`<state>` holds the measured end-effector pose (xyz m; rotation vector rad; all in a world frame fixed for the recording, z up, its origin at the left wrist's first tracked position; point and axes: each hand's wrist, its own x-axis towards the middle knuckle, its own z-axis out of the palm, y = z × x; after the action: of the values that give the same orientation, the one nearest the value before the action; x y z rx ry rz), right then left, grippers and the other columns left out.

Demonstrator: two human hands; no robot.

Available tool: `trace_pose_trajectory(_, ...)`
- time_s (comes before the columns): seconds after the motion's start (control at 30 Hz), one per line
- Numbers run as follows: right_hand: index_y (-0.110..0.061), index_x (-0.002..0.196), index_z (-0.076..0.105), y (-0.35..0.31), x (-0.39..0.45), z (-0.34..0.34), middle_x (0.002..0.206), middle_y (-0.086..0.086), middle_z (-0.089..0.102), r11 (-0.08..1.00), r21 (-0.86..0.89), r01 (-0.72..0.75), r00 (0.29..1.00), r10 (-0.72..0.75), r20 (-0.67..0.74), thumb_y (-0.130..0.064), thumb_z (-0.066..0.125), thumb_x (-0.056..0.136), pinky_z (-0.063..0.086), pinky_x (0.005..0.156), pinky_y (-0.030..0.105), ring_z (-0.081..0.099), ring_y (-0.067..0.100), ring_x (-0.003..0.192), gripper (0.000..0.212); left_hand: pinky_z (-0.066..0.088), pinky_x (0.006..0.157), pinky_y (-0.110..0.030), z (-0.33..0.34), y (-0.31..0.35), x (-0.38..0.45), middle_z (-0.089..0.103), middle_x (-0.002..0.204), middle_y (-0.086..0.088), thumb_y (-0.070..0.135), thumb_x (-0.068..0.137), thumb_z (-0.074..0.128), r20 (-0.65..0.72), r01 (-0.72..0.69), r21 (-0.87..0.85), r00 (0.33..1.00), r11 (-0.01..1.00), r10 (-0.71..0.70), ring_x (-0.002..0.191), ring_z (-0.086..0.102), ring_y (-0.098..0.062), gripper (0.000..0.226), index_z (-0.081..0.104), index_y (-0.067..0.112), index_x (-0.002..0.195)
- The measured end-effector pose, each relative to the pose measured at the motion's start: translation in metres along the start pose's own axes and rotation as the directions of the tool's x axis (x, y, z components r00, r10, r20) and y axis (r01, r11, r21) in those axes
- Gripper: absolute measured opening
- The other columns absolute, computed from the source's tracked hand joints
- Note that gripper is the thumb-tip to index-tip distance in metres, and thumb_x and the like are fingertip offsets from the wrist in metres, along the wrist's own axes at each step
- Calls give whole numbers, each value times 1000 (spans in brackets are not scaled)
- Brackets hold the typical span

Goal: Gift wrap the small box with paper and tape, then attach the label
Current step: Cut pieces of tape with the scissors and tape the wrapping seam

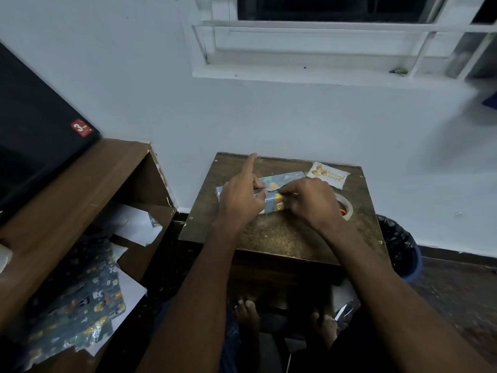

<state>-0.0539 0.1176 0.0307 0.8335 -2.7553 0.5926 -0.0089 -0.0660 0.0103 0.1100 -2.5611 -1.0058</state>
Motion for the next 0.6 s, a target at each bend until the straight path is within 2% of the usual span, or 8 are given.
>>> trace_pose_trajectory(0.1, -27, 93, 80, 1, -6, 0, 92, -5, 76, 998, -63, 13, 997, -18, -79, -27, 79, 84, 53, 66, 35, 70, 24, 87, 9, 51, 89, -28, -4, 3, -5, 75, 103, 13, 18, 86, 84, 21, 13, 6, 1000, 1000, -13, 102, 68, -6, 102, 23, 20, 167)
trace_pose_trajectory(0.17, -22, 87, 75, 2, -8, 1, 90, -4, 70, 997, -32, 70, 987, -74, -140, -27, 82, 82, 48, 61, 32, 65, 21, 85, 11, 53, 89, -29, -5, 4, -8, 73, 102, 13, 18, 86, 86, 31, 22, -10, 999, 1000, -22, 102, 67, -7, 99, 27, 22, 165)
trace_pose_trajectory(0.2, -19, 92, 75, 2, -8, 2, 95, -3, 69, 995, 6, 104, 984, -102, -149, -26, 83, 81, 49, 64, 33, 63, 21, 90, 15, 55, 90, -31, -6, 5, -8, 73, 101, 12, 17, 85, 87, 36, 20, -26, 999, 999, -19, 102, 67, -8, 95, 31, 24, 162)
trace_pose_trajectory(0.27, -15, 112, 76, 2, -7, 5, 114, 2, 69, 980, 31, 199, 974, -194, -117, -21, 81, 83, 53, 81, 38, 60, 23, 107, 30, 57, 91, -35, -6, 4, -10, 73, 100, 10, 16, 84, 88, 30, 4, -60, 1000, 998, -2, 101, 68, -9, 87, 38, 25, 154)
trace_pose_trajectory(0.33, -12, 120, 74, 1, -6, 8, 124, 3, 68, 957, -31, 289, 954, -290, -77, -15, 77, 84, 48, 93, 39, 55, 26, 117, 37, 57, 91, -34, -7, 4, -11, 74, 100, 8, 13, 84, 87, 33, -2, -78, 999, 997, 4, 101, 69, -10, 83, 40, 27, 151)
trace_pose_trajectory(0.47, -19, 105, 78, -1, -8, 9, 116, -4, 71, 939, -201, 278, 951, -299, -80, -22, 77, 79, 34, 95, 43, 52, 29, 120, 26, 55, 91, -33, -7, 2, -13, 73, 101, 8, 13, 84, 86, 29, -11, -72, 999, 997, 13, 102, 68, -9, 80, 41, 31, 148)
trace_pose_trajectory(0.53, -17, 100, 79, 0, -7, 9, 107, -1, 73, 943, -156, 294, 951, -304, -45, -23, 76, 80, 39, 96, 44, 58, 29, 116, 21, 54, 92, -33, -6, 2, -14, 73, 100, 8, 12, 84, 86, 27, -13, -83, 1000, 996, 16, 102, 67, -9, 79, 43, 31, 148)
trace_pose_trajectory(0.6, -14, 103, 78, 0, -7, 8, 101, 2, 72, 960, -51, 276, 961, -276, 3, -20, 72, 85, 52, 84, 42, 64, 28, 103, 21, 55, 93, -34, -5, 1, -14, 73, 101, 7, 11, 83, 87, 23, -2, -106, 1000, 994, 4, 104, 68, -9, 75, 48, 30, 145)
